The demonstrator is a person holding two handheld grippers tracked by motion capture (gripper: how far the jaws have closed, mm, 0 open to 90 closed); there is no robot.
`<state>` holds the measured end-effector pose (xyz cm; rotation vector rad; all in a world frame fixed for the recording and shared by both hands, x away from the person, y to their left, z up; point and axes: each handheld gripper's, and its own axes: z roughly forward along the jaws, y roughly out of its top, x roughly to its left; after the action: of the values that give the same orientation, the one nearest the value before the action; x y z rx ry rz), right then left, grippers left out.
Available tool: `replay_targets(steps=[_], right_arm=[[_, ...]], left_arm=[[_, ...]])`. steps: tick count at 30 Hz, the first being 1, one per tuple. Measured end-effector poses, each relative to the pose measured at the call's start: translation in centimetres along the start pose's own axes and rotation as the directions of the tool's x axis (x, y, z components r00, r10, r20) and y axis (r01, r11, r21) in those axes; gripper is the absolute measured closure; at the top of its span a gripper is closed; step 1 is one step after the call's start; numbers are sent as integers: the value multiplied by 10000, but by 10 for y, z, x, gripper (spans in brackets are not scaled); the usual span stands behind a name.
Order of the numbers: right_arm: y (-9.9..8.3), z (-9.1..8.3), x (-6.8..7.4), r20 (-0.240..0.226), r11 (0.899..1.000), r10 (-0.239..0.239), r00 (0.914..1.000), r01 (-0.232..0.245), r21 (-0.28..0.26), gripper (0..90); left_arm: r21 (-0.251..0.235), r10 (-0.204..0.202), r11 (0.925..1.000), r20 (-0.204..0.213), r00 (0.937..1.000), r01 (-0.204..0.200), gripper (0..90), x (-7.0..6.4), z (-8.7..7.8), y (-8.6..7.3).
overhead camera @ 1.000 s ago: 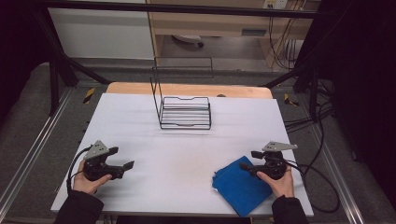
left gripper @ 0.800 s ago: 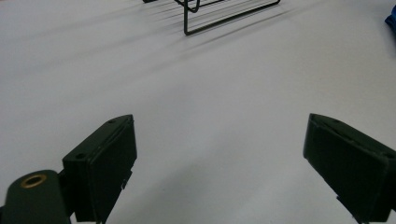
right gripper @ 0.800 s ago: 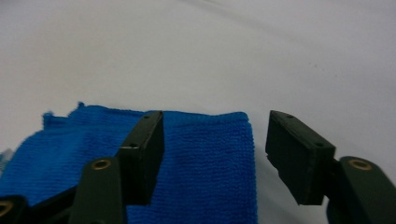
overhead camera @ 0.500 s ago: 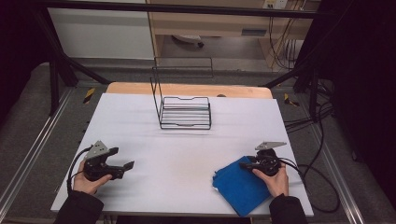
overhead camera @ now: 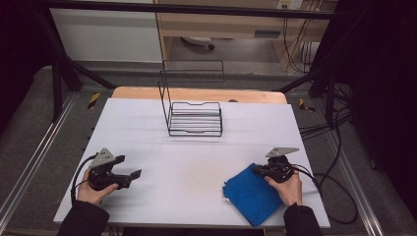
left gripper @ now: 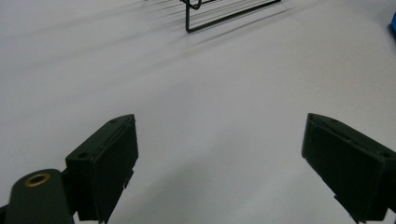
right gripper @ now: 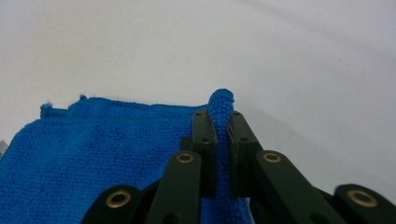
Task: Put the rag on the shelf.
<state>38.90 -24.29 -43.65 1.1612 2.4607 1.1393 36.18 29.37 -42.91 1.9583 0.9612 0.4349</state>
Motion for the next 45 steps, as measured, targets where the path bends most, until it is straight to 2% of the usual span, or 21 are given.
replay_targets(steps=[1, 2, 3, 4, 8, 9, 14, 17, 22, 24, 27, 28, 29, 30, 31, 34, 36, 39, 41, 44, 45], right_arm=[[0, 0, 0, 0, 10000, 0, 10000, 0, 0, 851], [7, 1, 4, 44, 9986, -485, 9988, 485, -219, 853], [7, 1, 4, 44, 9986, -485, 9988, 485, -219, 853], [15, 3, 8, 114, 9939, -1007, 9949, 1011, -431, 854], [27, 9, 13, 151, 9855, -1566, 9876, 1572, -641, 854], [36, 14, 15, 198, 9794, -1896, 9817, 1905, -672, 854], [53, 31, 19, 143, 9694, -2361, 9716, 2365, -656, 853], [65, 52, 14, 86, 9673, -2524, 9676, 2526, -215, 849], [66, 69, 7, 234, 9672, -2534, 9671, 2528, 259, 830], [66, 69, 7, 638, 9696, -2446, 9675, 2441, 144, 698], [68, 56, 10, 1007, 9787, -1962, 9754, 2012, -412, 517], [68, 56, 10, 1007, 9787, -1962, 9754, 2012, -412, 517], [69, 46, 15, 913, 9829, -1617, 9826, 1686, -735, 443], [69, 46, 15, 913, 9829, -1617, 9826, 1686, -735, 443], [66, 37, 22, 838, 9859, -1313, 9878, 1390, -936, 365], [62, 31, 31, 699, 9871, -1174, 9906, 1241, -1012, 328], [54, 26, 46, 551, 9887, -992, 9935, 1047, -1074, 274], [45, 26, 63, -60, 9909, -818, 9966, 807, -1077, 296], [43, 27, 67, -173, 9911, -909, 9957, 888, -993, 326], [38, 31, 81, -491, 9920, -1088, 9928, 1052, -703, 410], [36, 36, 88, -789, 9915, -1196, 9897, 1150, -605, 470]], left_arm=[[12, 6, 10000, 2, 10000, -6, 110, 0, 0, 0], [32, 13, 10000, -8, 10000, -13, 110, 0, 0, 0], [33, 9, 10000, -19, 10000, -9, 110, 0, 0, 0], [33, 3, 10000, -26, 10000, -3, 110, 0, 0, 0], [7, -36, 10000, -64, 10000, 37, 110, 1, 0, 0], [-1, -38, 10000, -70, 10000, 38, 110, 1, 0, 0], [-38, -46, 10000, -92, 9999, 46, 111, 1, -1, 0], [35, -44, 10000, -97, 9999, 44, 113, 2, 1, 0], [-33, -53, 10000, -86, 9999, 53, 113, 2, 0, 0], [1, -92, 10000, -97, 9999, 92, 114, 2, 0, 0], [39, -66, 10000, -116, 9999, 67, 113, 2, 0, 0], [39, -66, 10000, -116, 9999, 67, 113, 2, 0, 0], [30, -69, 10000, -123, 9999, 70, 112, 2, 0, 0], [16, -82, 10000, -129, 9999, 82, 112, 1, 0, 0], [20, -75, 10000, -137, 9999, 75, 110, 1, 0, 0], [54, -75, 10000, -156, 9999, 76, 108, 2, 0, 0], [63, -104, 9999, -165, 9998, 105, 107, 2, 1, -1], [75, -108, 9999, -170, 9998, 109, 107, 2, 1, -1], [80, -127, 9999, -168, 9998, 128, 107, 2, 1, -1], [71, -144, 9999, -165, 9998, 146, 107, 3, 0, -1], [74, -135, 9999, -158, 9998, 137, 108, 3, 0, -1]])
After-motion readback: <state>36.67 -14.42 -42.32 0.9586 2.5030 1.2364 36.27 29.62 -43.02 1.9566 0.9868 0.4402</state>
